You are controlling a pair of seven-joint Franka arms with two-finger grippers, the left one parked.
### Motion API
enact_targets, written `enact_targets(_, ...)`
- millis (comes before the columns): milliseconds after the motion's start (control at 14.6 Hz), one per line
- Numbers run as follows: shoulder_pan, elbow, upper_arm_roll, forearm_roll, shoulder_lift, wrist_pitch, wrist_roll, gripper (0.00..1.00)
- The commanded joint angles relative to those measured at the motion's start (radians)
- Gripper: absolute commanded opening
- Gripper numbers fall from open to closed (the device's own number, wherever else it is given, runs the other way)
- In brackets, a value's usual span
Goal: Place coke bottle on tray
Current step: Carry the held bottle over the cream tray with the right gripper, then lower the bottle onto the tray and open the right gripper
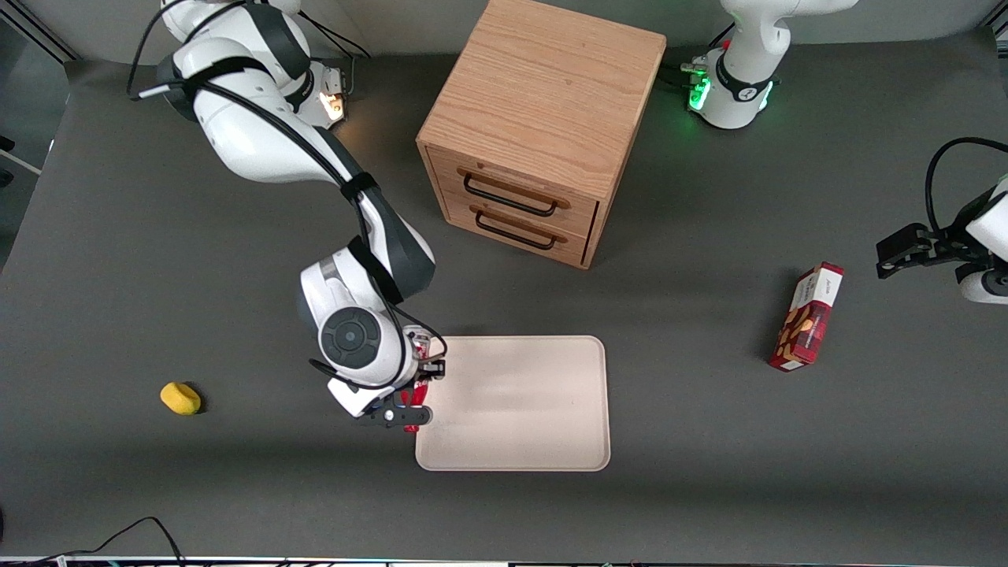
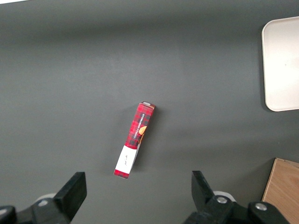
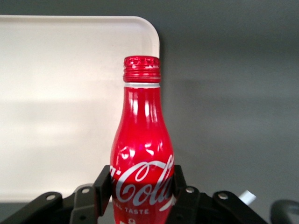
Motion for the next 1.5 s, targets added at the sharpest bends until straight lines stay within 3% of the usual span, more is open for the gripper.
enact_targets(0,0.022,0.063,-0.022,0.007,0.053,0.039,0.033,0.0)
enact_targets(410,0.061,0.061,-0.039,0.002,0.117,0.143,0.017,0.0)
enact_targets(1298,0.05,0.055,-0.042,0.0,0.137,0.159,-0.058,0.0)
enact_targets(1366,0.05,0.055,-0.042,0.0,0.137,0.16,-0.055,0.03)
enact_targets(1435,0.05,0.054,-0.042,0.0,0.139,0.168,-0.052,0.4)
